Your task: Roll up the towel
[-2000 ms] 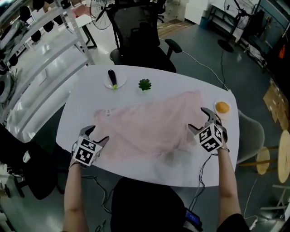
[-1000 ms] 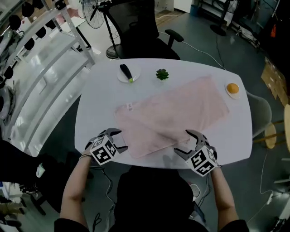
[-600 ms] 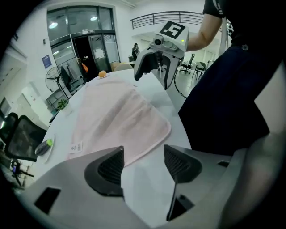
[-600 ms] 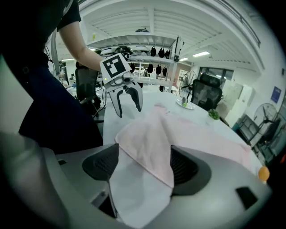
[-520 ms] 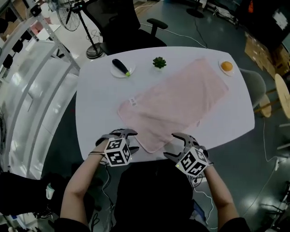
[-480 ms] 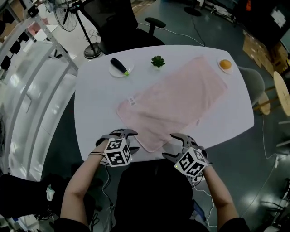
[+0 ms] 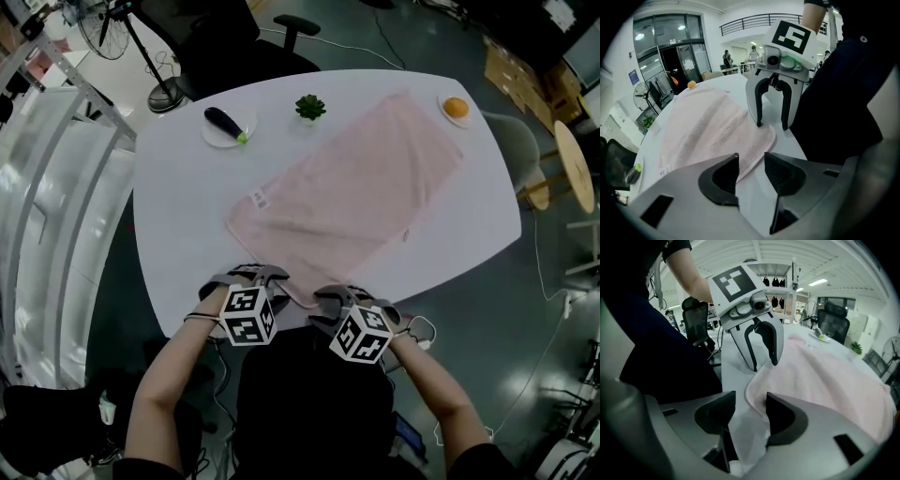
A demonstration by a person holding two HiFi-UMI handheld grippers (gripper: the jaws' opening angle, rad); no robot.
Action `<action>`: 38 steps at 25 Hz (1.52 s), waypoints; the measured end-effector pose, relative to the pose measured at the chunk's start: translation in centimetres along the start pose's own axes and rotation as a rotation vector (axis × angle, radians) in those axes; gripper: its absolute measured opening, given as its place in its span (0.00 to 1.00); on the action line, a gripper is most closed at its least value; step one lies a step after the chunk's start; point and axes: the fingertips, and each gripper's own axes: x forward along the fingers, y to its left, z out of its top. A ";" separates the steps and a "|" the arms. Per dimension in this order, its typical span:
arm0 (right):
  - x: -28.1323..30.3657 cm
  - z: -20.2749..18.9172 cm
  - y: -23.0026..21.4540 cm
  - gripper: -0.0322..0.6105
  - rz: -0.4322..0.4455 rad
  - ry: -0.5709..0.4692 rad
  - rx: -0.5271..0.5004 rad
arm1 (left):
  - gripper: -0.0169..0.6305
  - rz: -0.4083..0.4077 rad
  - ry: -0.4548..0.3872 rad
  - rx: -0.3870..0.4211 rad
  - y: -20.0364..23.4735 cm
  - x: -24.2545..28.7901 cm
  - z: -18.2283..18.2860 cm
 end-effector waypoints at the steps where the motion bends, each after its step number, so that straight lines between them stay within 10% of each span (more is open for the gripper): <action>1: 0.3 -0.1 -0.1 0.38 -0.004 0.010 -0.010 | 0.31 0.001 -0.001 0.001 0.0 0.1 0.0; 10: 0.5 -0.1 -0.5 0.13 -0.056 0.032 -0.037 | 0.23 -0.019 0.018 0.008 -0.6 0.5 -0.5; 18: -2.4 3.3 -0.2 0.12 0.030 -0.117 0.147 | 0.26 0.008 0.040 0.093 -1.1 -0.1 -1.1; 22: -3.3 3.8 -0.8 0.12 0.021 -0.143 0.192 | 0.10 0.091 0.024 0.118 0.0 -0.5 -0.6; 38: -6.8 5.2 -9.1 0.12 0.054 -0.169 0.230 | 0.06 0.000 0.003 -0.050 5.7 -3.5 2.4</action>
